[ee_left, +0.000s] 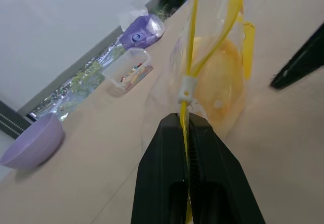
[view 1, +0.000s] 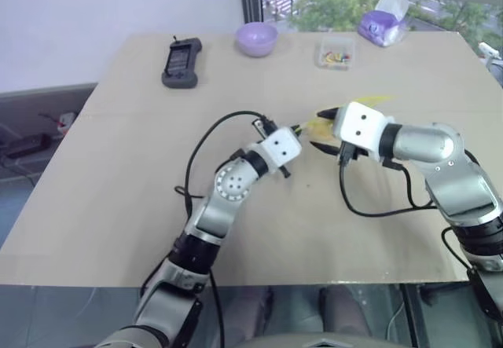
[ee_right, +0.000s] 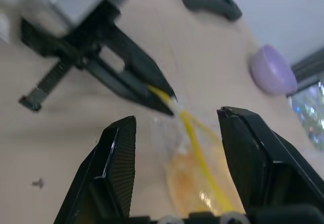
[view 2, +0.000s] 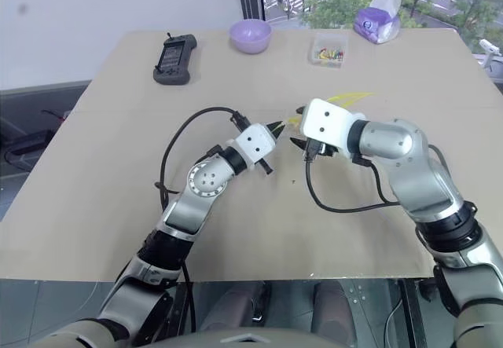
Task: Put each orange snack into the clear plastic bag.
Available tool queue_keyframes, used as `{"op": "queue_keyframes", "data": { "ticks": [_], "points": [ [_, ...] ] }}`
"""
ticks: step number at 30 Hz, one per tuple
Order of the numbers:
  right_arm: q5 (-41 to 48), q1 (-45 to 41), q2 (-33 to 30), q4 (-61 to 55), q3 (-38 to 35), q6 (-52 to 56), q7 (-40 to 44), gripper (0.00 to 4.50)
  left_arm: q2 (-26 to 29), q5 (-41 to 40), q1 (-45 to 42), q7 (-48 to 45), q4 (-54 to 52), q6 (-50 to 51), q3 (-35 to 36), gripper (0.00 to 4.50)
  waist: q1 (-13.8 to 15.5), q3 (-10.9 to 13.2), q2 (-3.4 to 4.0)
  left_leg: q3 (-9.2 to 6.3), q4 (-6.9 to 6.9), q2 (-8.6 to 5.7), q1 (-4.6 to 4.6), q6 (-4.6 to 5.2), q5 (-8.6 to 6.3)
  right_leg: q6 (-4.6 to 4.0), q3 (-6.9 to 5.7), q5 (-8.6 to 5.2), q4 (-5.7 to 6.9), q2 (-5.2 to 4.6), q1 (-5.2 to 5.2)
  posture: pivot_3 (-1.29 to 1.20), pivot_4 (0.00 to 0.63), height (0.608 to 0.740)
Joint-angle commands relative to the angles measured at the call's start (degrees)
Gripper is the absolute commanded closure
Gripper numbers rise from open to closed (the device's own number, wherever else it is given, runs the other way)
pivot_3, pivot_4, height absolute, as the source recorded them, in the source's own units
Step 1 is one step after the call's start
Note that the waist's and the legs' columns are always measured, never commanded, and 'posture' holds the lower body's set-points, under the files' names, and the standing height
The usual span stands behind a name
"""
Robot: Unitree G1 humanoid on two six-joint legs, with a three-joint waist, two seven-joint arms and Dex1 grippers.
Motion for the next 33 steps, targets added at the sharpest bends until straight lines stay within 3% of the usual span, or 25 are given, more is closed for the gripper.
{"op": "queue_keyframes", "data": {
  "ticks": [1, 15, 30, 32, 33],
  "points": [
    [-1.7, -3.0, 0.5, 2.6, 0.8, -3.1, 0.9, 1.74, 0.1, 0.5, -1.2, 0.4, -2.0, -1.7, -0.2, 4.5, 0.0, 0.0, 0.0, 0.0, 0.0, 0.0, 0.0, 0.0, 0.0, 0.0, -0.01, 0.0, 0.0, 0.0, 0.0, 0.0, 0.15, 0.74],
    [-6.5, -10.0, 3.2, 13.3, 3.6, -13.9, 3.0, 1.74, 2.3, 3.8, -1.6, 0.7, -2.8, -3.3, -0.6, 4.5, -0.1, 0.0, 0.01, -0.01, -0.03, 0.0, 0.0, 0.0, 0.0, 0.0, -0.01, 0.0, -0.01, 0.02, -0.02, 0.0, 0.15, 0.74],
    [-7.5, -10.2, 3.3, 16.7, 3.2, -18.6, 6.8, 1.74, 3.7, 7.9, -0.7, 1.4, -5.2, -3.8, -1.4, 4.5, -0.1, 0.0, 0.01, -0.01, -0.05, 0.0, 0.0, 0.0, 0.0, 0.0, -0.01, 0.0, -0.02, 0.02, -0.02, 0.0, 0.15, 0.74],
    [-7.4, -10.3, 3.3, 16.7, 3.1, -18.7, 7.0, 2.23, 3.8, 8.2, -0.5, 1.6, -5.2, -3.9, -1.5, 4.5, -0.1, 0.0, 0.01, -0.01, -0.05, 0.0, 0.0, 0.0, 0.0, 0.0, -0.01, 0.0, -0.02, 0.02, -0.02, 0.0, 0.15, 0.74],
    [-7.4, -10.3, 3.4, 16.6, 3.0, -18.7, 7.1, 2.25, 3.9, 8.4, -0.4, 1.6, -5.2, -3.9, -1.5, 4.5, -0.1, 0.0, 0.01, -0.01, -0.05, 0.0, 0.0, 0.0, 0.0, 0.0, -0.01, 0.0, -0.02, 0.02, -0.02, 0.0, 0.15, 0.74]
  ]
}}
